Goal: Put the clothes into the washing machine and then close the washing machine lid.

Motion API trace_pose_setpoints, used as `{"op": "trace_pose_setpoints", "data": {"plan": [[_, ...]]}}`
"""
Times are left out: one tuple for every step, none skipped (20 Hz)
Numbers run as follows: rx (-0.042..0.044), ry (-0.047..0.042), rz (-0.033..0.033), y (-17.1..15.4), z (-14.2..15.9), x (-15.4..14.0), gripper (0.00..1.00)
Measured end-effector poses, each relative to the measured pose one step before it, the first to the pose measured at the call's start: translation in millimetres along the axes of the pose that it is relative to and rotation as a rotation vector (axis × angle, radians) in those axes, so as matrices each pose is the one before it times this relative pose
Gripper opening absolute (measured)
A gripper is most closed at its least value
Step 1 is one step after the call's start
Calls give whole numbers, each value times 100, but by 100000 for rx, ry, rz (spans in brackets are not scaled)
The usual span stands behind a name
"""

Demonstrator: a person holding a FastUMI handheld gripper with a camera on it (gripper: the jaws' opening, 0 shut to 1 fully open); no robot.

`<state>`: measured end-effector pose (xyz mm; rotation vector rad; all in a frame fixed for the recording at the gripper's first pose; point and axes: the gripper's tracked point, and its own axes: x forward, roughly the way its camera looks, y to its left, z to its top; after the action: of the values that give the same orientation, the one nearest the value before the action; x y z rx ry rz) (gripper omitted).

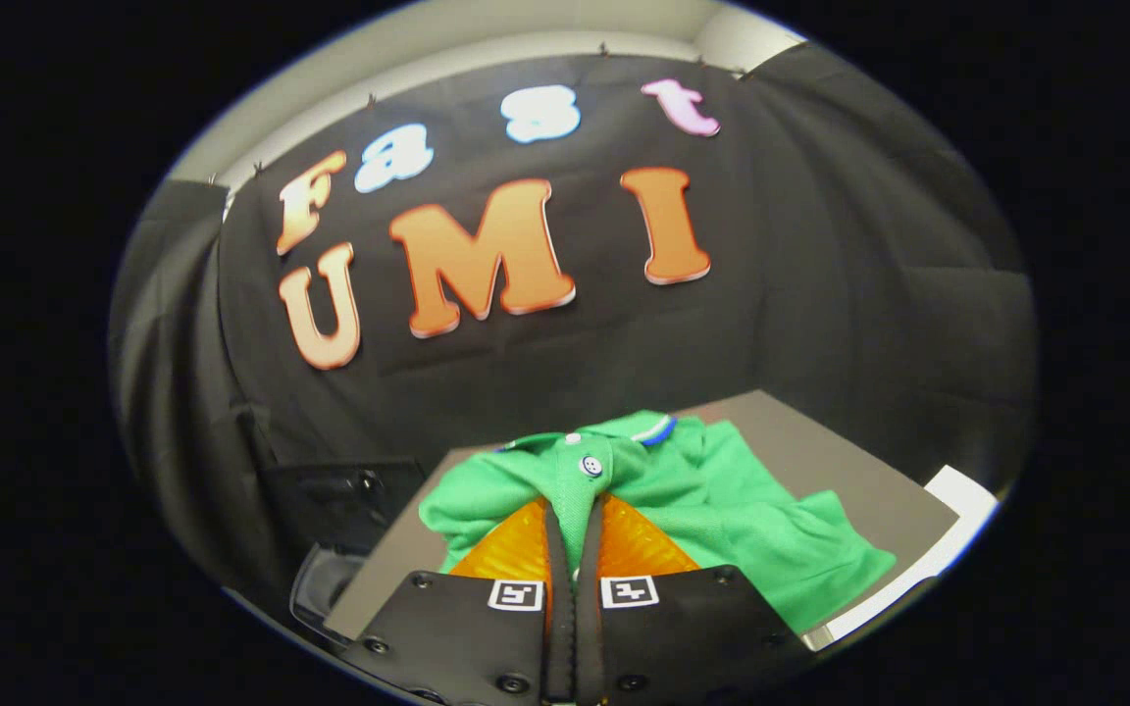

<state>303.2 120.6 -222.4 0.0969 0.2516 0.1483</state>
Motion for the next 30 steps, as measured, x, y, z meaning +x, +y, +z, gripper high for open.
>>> {"op": "trace_pose_setpoints", "data": {"plan": [[-3945, -4772, -67, 191, 1415, -213, 8], [-3468, -3983, 550, 607, 2128, -1711, 8], [-1954, -3436, 1043, 887, 1993, -801, 8], [-816, -2999, 1450, 1282, 1787, -1388, 8], [-513, -2029, 2101, 1211, 1334, -729, 8], [-396, -1676, 2060, 1338, 1164, -154, 8], [211, -1867, 2536, 1297, 848, -88, 8], [310, -2229, 3000, 1562, 1101, -71, 8], [-335, -1782, 3225, 1636, 881, 5, 8], [-918, -1421, 2383, 1755, 689, 14, 8], [-626, -860, 1825, 1466, 703, 113, 8], [338, -1035, 1545, 1580, 771, 189, 8], [1187, -921, 2723, 1943, 512, 479, 8], [1177, -676, 3959, 2179, 105, 567, 8], [280, -699, 3706, 1926, -62, 840, 8], [-365, -887, 3660, 2089, -46, 1005, 8], [313, -227, 3629, 2006, -257, 981, 8], [1532, 451, 3894, 1948, -510, 988, 8], [2389, 671, 3850, 1852, -854, 1044, 8], [2832, 1393, 3812, 1902, -1215, 1154, 8], [2584, 1651, 3782, 1578, -1283, 1229, 8], [1651, 2089, 3306, 1416, -1687, 1692, 8], [586, 2685, 2697, 1387, -1799, 1237, 8], [-273, 3476, 2252, 998, -2035, 1207, 8], [-235, 3715, 1848, 830, -2240, 1206, 8], [139, 3825, 1881, 919, -2515, 908, 8], [460, 3468, 1663, 664, -2279, 636, 8], [537, 4119, 1505, 405, -2229, 927, 8], [1417, 3888, 1081, 309, -2179, 863, 8], [838, 3779, 444, 120, -2554, 360, 8]]}}
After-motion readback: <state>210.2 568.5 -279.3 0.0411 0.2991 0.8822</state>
